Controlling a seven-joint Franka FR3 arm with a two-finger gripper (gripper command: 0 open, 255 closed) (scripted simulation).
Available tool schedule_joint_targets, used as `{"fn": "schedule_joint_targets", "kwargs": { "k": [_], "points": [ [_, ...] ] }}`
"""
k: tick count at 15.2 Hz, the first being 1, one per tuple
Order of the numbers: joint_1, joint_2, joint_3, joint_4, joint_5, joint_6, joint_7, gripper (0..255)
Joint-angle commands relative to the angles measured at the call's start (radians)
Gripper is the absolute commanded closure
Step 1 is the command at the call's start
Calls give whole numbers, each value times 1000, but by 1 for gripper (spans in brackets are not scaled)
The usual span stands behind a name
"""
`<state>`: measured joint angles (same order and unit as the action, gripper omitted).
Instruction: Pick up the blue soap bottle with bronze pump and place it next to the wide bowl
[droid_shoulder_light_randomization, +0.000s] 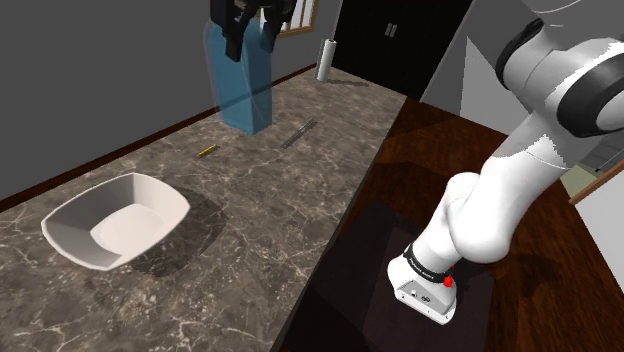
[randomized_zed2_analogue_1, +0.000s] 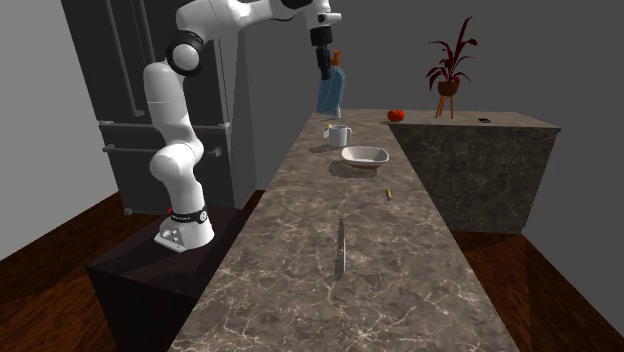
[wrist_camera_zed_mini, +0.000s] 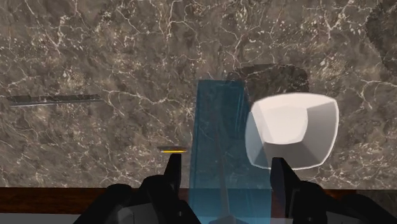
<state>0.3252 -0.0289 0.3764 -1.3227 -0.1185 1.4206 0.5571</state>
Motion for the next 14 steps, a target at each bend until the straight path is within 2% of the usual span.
{"fn": "schedule_joint_targets", "kwargs": {
  "k": [1, 6, 9, 14],
  "points": [
    [30, 42, 34, 78, -25, -45, 54, 255],
    [148, 191, 118, 319, -126, -176, 194, 255],
    [282, 337, 152, 559, -237, -298, 265, 255],
    [193, 210, 144, 295, -144, -148, 265, 255]
  ]
}}
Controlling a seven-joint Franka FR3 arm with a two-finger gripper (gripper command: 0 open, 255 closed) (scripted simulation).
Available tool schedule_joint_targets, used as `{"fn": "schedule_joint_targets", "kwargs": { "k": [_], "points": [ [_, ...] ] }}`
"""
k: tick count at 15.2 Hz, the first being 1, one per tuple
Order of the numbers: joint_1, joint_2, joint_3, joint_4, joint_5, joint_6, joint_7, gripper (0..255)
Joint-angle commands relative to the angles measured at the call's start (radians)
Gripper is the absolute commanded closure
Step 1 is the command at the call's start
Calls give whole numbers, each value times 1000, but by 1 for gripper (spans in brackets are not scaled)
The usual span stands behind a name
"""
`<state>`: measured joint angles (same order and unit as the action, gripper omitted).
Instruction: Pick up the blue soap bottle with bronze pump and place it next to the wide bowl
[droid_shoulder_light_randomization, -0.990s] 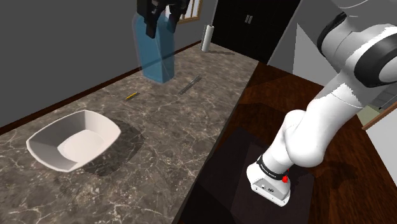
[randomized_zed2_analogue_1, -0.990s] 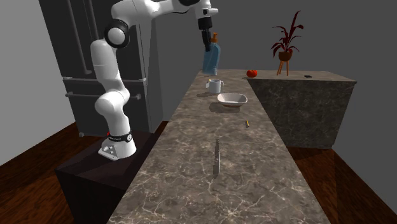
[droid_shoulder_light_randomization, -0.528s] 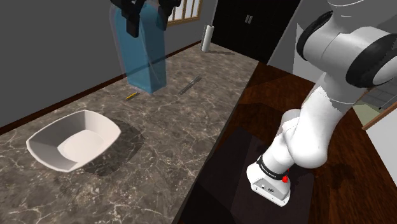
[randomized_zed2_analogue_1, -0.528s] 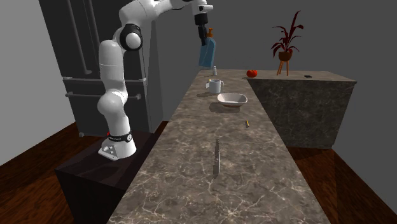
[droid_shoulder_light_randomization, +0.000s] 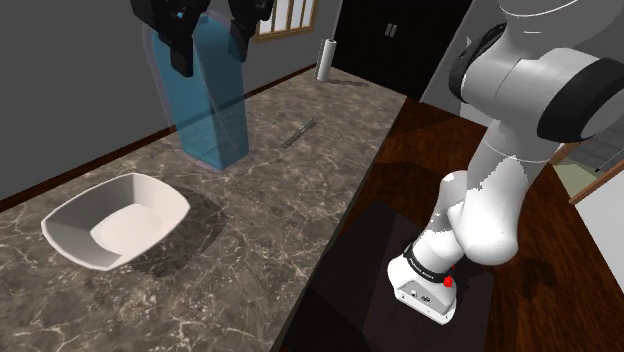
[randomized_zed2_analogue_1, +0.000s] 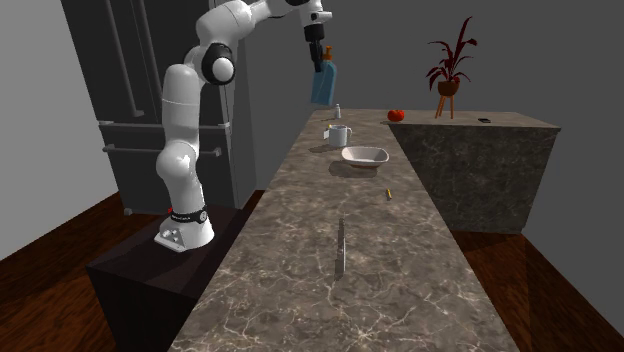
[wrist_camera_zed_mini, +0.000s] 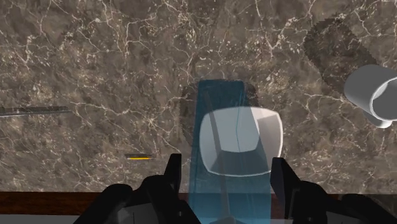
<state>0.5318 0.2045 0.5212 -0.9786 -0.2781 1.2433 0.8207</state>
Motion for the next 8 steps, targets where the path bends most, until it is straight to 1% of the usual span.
{"fn": "schedule_joint_targets", "kwargs": {
  "k": [1, 8],
  "points": [
    [-24, -41, -3, -88, 28, 53, 1, 255],
    [-67, -134, -19, -307, 87, 194, -7, 255]
  ]
}}
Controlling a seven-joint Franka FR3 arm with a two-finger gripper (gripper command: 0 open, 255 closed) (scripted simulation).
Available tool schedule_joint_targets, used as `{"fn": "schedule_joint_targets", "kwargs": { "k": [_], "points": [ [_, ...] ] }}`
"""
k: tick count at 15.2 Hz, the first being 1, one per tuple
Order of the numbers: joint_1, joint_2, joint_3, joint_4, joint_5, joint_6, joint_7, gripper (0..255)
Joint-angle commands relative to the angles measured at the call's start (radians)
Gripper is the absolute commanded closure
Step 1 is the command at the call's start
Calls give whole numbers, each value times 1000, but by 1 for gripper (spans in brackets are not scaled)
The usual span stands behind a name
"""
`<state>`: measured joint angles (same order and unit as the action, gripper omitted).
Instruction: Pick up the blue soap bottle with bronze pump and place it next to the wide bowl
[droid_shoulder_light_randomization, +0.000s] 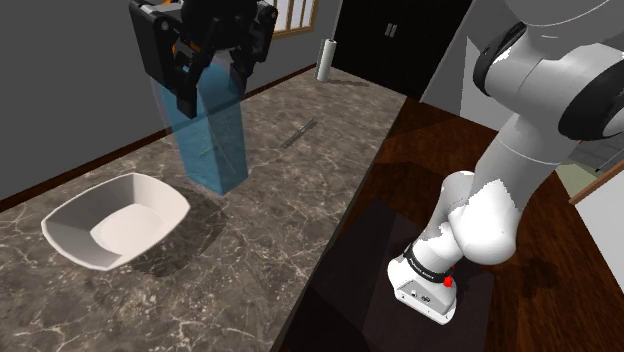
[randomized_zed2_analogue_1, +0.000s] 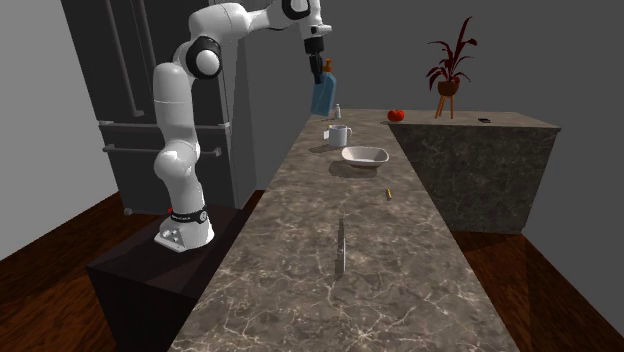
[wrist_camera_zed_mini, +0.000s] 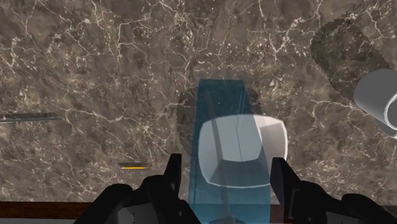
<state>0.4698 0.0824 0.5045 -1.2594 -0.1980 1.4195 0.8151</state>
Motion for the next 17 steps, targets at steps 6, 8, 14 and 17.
{"fn": "schedule_joint_targets", "kwargs": {
  "k": [6, 8, 14, 17],
  "points": [
    [-21, -65, -13, -173, 37, 119, -5, 255],
    [-24, -79, -16, -216, 44, 151, -6, 255],
    [-31, -111, -23, -334, 59, 241, -5, 255],
    [-32, -122, -25, -387, 64, 284, -4, 255]
  ]
}}
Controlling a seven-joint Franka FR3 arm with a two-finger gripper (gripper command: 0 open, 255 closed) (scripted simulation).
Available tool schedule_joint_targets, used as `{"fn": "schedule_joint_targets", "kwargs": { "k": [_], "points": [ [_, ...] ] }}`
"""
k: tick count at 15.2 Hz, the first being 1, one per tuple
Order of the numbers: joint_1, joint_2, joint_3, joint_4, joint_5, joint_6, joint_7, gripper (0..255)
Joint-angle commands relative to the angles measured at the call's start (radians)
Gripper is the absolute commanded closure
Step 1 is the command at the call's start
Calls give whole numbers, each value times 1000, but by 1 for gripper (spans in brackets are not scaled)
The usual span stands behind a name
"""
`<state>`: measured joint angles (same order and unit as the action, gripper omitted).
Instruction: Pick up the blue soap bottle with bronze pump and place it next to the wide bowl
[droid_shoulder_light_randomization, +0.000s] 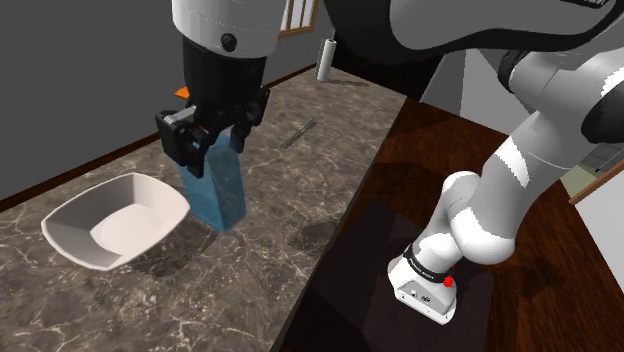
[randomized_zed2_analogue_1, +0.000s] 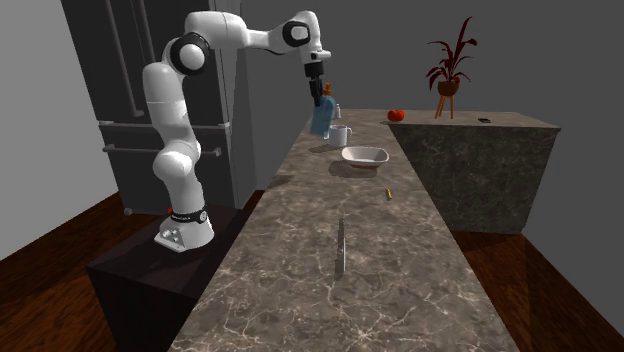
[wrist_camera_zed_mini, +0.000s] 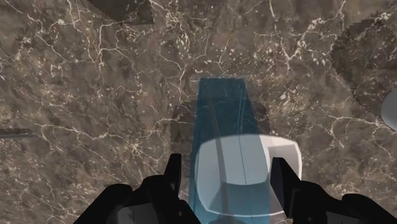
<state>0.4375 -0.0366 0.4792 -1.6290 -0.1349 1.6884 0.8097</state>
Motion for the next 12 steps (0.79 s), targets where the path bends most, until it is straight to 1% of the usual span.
{"fn": "schedule_joint_targets", "kwargs": {
  "k": [1, 12],
  "points": [
    [0, -7, -1, -34, 3, 29, 2, 255],
    [-2, -24, -4, -200, 6, 180, 16, 255]
  ]
}}
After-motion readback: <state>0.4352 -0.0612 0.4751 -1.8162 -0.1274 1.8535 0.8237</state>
